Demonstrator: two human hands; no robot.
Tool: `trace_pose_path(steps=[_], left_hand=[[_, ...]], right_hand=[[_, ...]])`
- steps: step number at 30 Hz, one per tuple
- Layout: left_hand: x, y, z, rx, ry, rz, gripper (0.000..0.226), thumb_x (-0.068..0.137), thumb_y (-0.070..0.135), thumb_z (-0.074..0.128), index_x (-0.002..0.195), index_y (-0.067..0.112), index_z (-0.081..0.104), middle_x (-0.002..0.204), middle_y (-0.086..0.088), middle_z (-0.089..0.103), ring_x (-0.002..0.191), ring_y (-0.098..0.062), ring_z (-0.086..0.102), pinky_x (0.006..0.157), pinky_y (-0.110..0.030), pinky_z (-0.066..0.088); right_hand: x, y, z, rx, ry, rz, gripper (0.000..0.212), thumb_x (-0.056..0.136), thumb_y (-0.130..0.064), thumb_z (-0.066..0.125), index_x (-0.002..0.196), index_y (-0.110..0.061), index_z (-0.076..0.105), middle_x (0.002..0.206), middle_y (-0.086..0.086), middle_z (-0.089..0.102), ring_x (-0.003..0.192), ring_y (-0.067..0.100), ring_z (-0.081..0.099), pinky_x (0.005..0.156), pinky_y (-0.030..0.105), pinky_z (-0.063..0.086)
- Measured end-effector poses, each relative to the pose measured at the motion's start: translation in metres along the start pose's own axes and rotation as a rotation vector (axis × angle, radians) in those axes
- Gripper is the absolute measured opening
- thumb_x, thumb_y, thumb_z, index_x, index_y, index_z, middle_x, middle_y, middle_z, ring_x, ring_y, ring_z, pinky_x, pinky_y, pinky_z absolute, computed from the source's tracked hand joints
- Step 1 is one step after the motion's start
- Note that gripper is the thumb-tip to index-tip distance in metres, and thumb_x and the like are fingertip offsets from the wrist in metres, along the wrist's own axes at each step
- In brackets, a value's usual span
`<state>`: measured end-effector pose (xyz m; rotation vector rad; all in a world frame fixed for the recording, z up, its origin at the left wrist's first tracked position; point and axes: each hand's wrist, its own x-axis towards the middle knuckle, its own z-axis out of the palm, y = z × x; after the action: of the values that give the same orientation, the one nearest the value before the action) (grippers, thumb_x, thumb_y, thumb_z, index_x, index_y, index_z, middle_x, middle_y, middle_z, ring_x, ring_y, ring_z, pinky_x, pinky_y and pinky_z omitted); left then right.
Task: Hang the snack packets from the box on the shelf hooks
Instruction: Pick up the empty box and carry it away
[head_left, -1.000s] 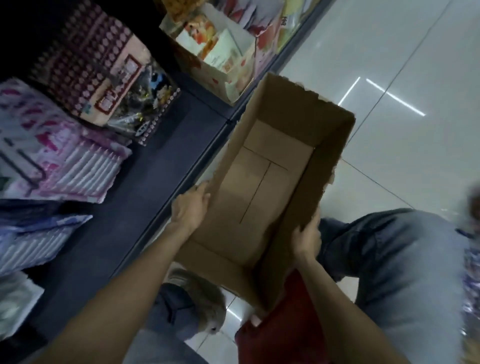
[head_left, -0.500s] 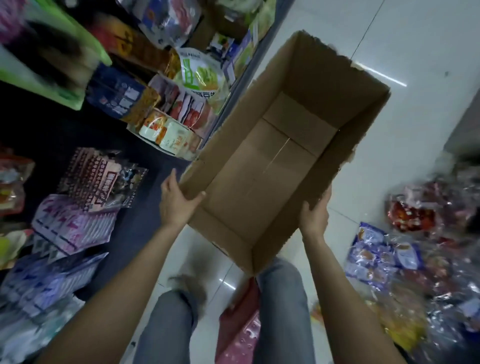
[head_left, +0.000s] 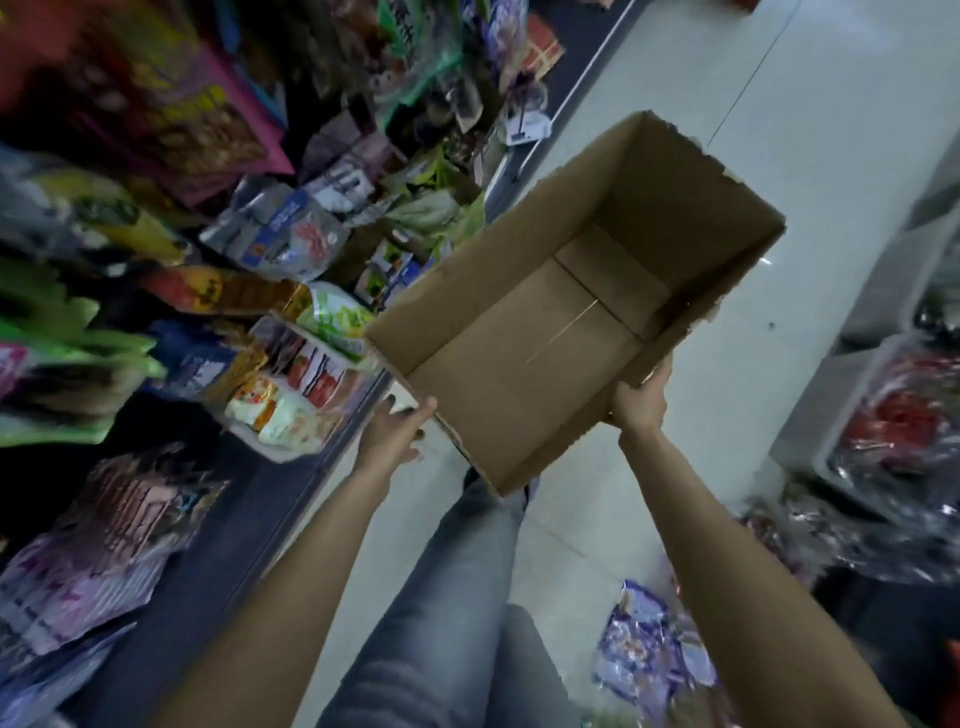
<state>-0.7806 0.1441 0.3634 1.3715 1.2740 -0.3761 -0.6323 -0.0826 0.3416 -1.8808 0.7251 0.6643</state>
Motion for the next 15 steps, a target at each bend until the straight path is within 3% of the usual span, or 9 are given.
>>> trace_pose_path(steps=[2, 5, 7, 10, 12, 15], left_hand=[[0.021, 0.046, 0.035, -0.031, -0.091, -0.017, 0.08, 0.084, 0.042, 0.067, 0.148, 0.021, 0.024, 0.12, 0.004, 0.056, 0.097, -0.017, 0.064, 0.074, -0.03, 0.055], [0.058, 0.119, 0.083, -0.041, -0.111, -0.024, 0.067, 0.085, 0.024, 0.07, 0.141, 0.018, 0.033, 0.116, -0.004, 0.062, 0.087, -0.018, 0.067, 0.07, -0.029, 0.056], [0.079, 0.166, 0.113, 0.011, -0.073, -0.042, 0.049, 0.087, 0.01, 0.064, 0.131, 0.012, 0.042, 0.106, -0.009, 0.064, 0.079, -0.019, 0.066, 0.072, -0.031, 0.056], [0.106, 0.227, 0.163, 0.032, -0.025, -0.027, 0.022, 0.088, 0.0, 0.055, 0.108, 0.009, 0.049, 0.099, -0.01, 0.061, 0.073, -0.018, 0.063, 0.067, -0.028, 0.058], [0.127, 0.264, 0.198, 0.004, -0.024, -0.01, 0.025, 0.088, -0.002, 0.054, 0.111, 0.008, 0.051, 0.098, -0.008, 0.063, 0.075, -0.019, 0.064, 0.067, -0.028, 0.059], [0.156, 0.323, 0.26, -0.034, -0.001, 0.01, 0.03, 0.086, 0.0, 0.057, 0.113, 0.012, 0.054, 0.093, 0.003, 0.064, 0.08, -0.021, 0.067, 0.07, -0.029, 0.059]], right_hand=[[0.042, -0.041, -0.004, 0.027, -0.006, 0.016, 0.08, 0.083, -0.024, 0.051, 0.139, -0.058, 0.006, 0.105, -0.004, 0.058, 0.089, 0.028, 0.064, 0.078, 0.047, 0.058], [0.102, -0.098, -0.015, 0.026, -0.025, -0.005, 0.081, 0.084, -0.025, 0.053, 0.137, -0.062, 0.004, 0.118, 0.001, 0.059, 0.089, 0.026, 0.064, 0.08, 0.049, 0.057], [0.142, -0.135, -0.025, 0.024, -0.06, -0.034, 0.087, 0.086, -0.013, 0.052, 0.141, -0.058, 0.001, 0.13, 0.008, 0.055, 0.08, 0.021, 0.063, 0.08, 0.05, 0.057], [0.201, -0.187, -0.044, -0.034, -0.108, -0.087, 0.089, 0.089, -0.002, 0.052, 0.15, -0.041, -0.001, 0.149, 0.008, 0.038, 0.074, 0.01, 0.058, 0.079, 0.041, 0.058], [0.242, -0.217, -0.056, -0.064, -0.151, -0.118, 0.09, 0.089, -0.003, 0.055, 0.151, -0.036, -0.002, 0.152, 0.005, 0.033, 0.08, 0.014, 0.061, 0.078, 0.039, 0.058], [0.31, -0.258, -0.075, -0.118, -0.249, -0.121, 0.093, 0.087, -0.008, 0.06, 0.149, -0.039, -0.001, 0.152, 0.008, 0.033, 0.091, 0.026, 0.062, 0.082, 0.05, 0.056]])
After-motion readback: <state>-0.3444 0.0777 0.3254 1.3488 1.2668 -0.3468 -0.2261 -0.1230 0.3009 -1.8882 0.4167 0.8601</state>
